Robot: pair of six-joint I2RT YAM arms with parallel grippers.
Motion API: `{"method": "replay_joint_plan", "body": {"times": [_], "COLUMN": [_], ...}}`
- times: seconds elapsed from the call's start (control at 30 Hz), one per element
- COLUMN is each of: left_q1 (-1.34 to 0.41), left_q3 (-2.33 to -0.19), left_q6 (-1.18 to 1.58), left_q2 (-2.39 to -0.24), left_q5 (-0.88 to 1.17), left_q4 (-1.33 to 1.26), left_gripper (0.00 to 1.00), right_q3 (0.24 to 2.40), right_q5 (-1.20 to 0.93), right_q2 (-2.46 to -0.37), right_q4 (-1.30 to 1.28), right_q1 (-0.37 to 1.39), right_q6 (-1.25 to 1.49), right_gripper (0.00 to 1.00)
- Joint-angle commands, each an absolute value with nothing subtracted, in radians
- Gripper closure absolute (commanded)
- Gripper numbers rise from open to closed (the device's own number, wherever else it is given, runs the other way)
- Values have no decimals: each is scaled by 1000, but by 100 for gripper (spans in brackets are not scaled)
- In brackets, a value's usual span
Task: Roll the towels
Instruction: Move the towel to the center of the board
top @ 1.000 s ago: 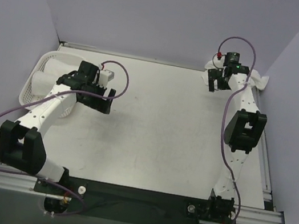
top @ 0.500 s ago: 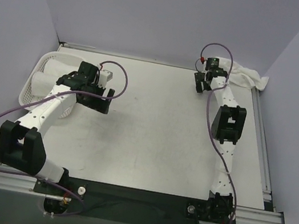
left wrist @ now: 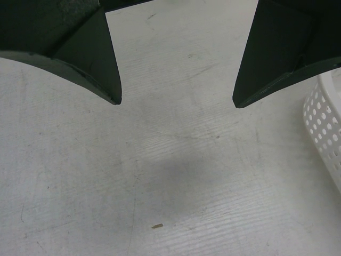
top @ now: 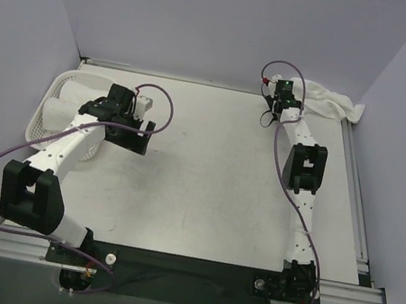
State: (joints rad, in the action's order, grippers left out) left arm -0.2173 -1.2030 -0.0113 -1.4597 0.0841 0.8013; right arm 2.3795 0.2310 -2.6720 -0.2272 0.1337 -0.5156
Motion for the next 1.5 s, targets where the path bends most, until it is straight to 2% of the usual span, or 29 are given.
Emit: {"method": "replay_joint_plan", "body": {"times": [0.0,0.03,0.1,0.23,0.37,0.67,0.8,0.87,0.97,1.07,1.1,1.2,1.27,1.37,1.47], "left_q1": [-207,-206,-203,-193,-172,-25,63,110,149,172,179,187,184,125,-55], "left_q3": [-1258,-1259,-1258,-1262,-1278,-1318,-1333,-1345,-1354,-1361,-1361,-1345,-1319,-1282,-1269], "left_q6": [-6,-6,-9,-14,-11,74,95,107,126,129,129,114,89,8,-130], "left_q2": [-1473,-1473,-1471,-1445,-1416,-1371,-1356,-1356,-1353,-1355,-1355,-1359,-1356,-1367,-1391], "left_q5": [58,61,87,136,207,463,523,563,595,604,606,655,724,743,620], "left_q4": [788,788,795,795,790,732,721,718,707,709,709,695,660,632,664], "left_gripper": [3,3,3,3,3,3,3,3,3,3,3,3,3,3,10], "right_q3": [2393,2390,2373,2235,2015,1697,1683,1748,1839,1879,1872,1788,1744,1698,1695], "right_q5": [281,288,292,272,197,-124,-263,-430,-564,-713,-730,-715,-695,-573,-400], "right_q2": [-2724,-2729,-2726,-2626,-2365,-1920,-1881,-1910,-1974,-2011,-2005,-1921,-1853,-1819,-1841], "right_q4": [-210,-204,-189,-190,-235,-436,-437,-434,-414,-426,-431,-446,-452,-527,-642], "right_q1": [137,135,135,167,222,437,555,569,587,595,591,525,430,318,238], "right_q6": [-658,-670,-683,-681,-618,-252,-79,68,222,270,262,194,158,51,-55], "right_gripper": [58,90,100,100,100,100,100,100,100,61,39,29,27,30,37]}}
